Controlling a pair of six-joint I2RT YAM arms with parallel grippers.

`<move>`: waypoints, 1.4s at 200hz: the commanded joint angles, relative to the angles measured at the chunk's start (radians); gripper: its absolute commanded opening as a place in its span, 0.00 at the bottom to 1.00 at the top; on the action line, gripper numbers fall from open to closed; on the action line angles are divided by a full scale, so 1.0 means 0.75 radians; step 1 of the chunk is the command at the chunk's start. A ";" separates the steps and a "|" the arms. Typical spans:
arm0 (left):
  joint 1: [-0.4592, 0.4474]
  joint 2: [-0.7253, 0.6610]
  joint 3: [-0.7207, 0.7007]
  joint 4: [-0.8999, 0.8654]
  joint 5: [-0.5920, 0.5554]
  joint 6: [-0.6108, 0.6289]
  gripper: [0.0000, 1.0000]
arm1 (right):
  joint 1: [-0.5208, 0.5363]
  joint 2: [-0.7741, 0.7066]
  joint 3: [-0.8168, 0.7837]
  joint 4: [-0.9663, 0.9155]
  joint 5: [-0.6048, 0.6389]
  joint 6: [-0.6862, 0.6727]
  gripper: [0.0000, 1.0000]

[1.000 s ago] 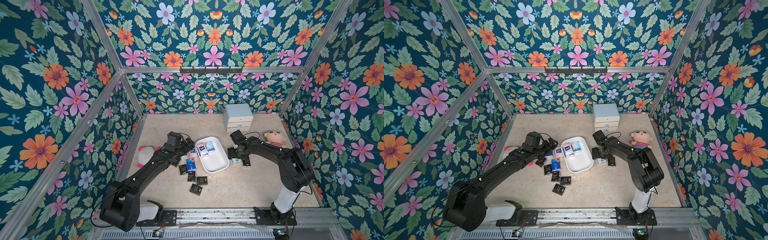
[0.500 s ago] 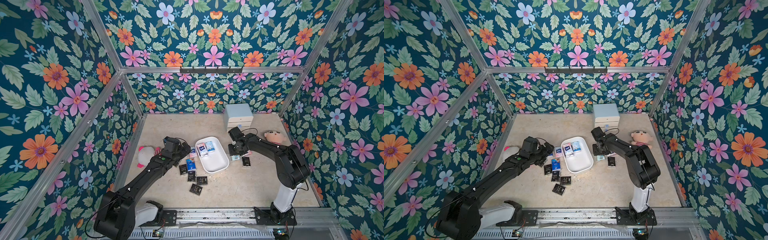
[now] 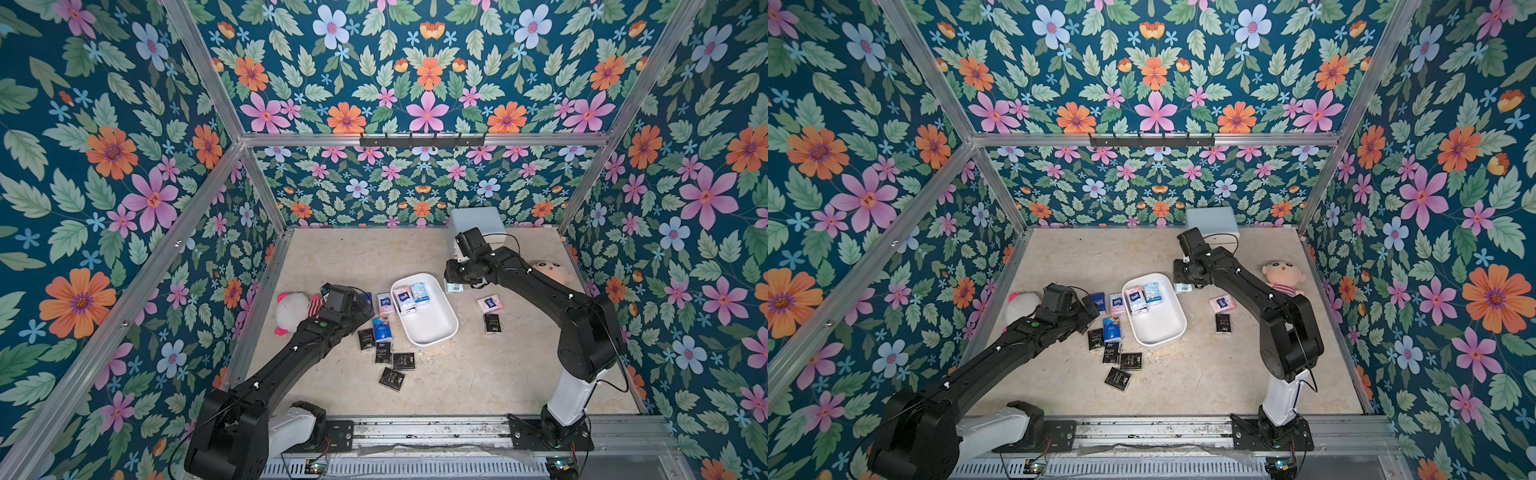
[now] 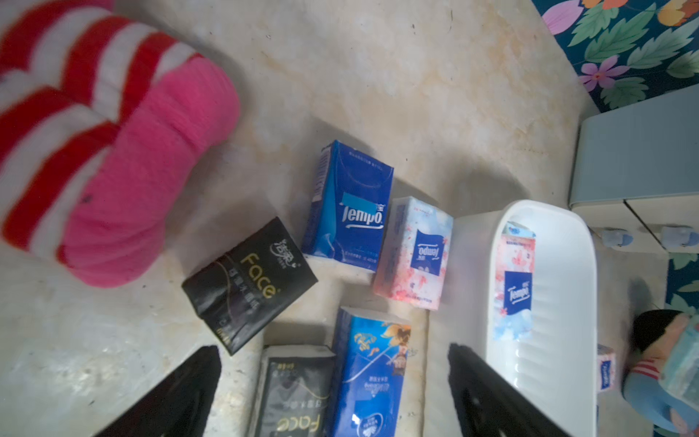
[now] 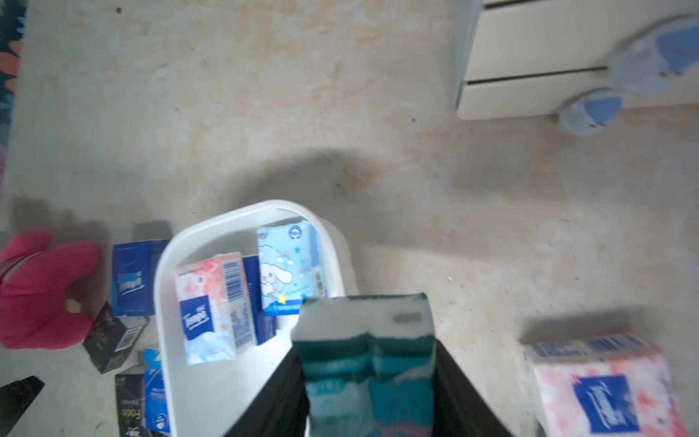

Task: Put the pocket tissues into the storage box
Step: Place the pocket tissues in the storage box, then pick up the pocket tissues from the center of the board.

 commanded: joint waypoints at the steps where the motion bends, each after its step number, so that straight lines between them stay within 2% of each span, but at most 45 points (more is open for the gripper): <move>1: 0.002 -0.027 0.008 -0.128 -0.104 0.066 0.99 | 0.054 0.060 0.069 0.042 -0.069 0.004 0.51; 33: 0.005 -0.095 -0.018 -0.177 -0.129 0.069 0.99 | 0.118 0.195 0.197 0.004 -0.061 -0.019 0.51; 138: 0.009 -0.239 0.000 -0.286 -0.173 0.041 0.99 | 0.134 0.488 0.452 -0.099 -0.128 -0.046 0.51; 162: 0.009 -0.243 0.010 -0.301 -0.172 0.035 0.99 | 0.136 0.508 0.489 -0.118 -0.143 -0.046 0.63; 170: 0.010 -0.244 0.016 -0.304 -0.171 0.034 0.99 | 0.137 0.506 0.506 -0.132 -0.150 -0.044 0.69; 181: 0.009 -0.241 0.023 -0.306 -0.169 0.039 0.99 | 0.138 0.491 0.520 -0.144 -0.152 -0.044 0.72; 217: 0.009 -0.217 0.035 -0.281 -0.152 0.043 0.99 | 0.132 0.369 0.456 -0.158 -0.044 -0.051 0.73; 239: 0.009 -0.172 0.033 -0.224 -0.108 0.029 0.99 | 0.091 0.297 0.395 -0.231 0.070 0.034 0.74; 280: 0.008 -0.024 0.093 -0.111 -0.007 0.039 0.99 | -0.061 0.066 0.079 -0.183 0.170 0.228 0.80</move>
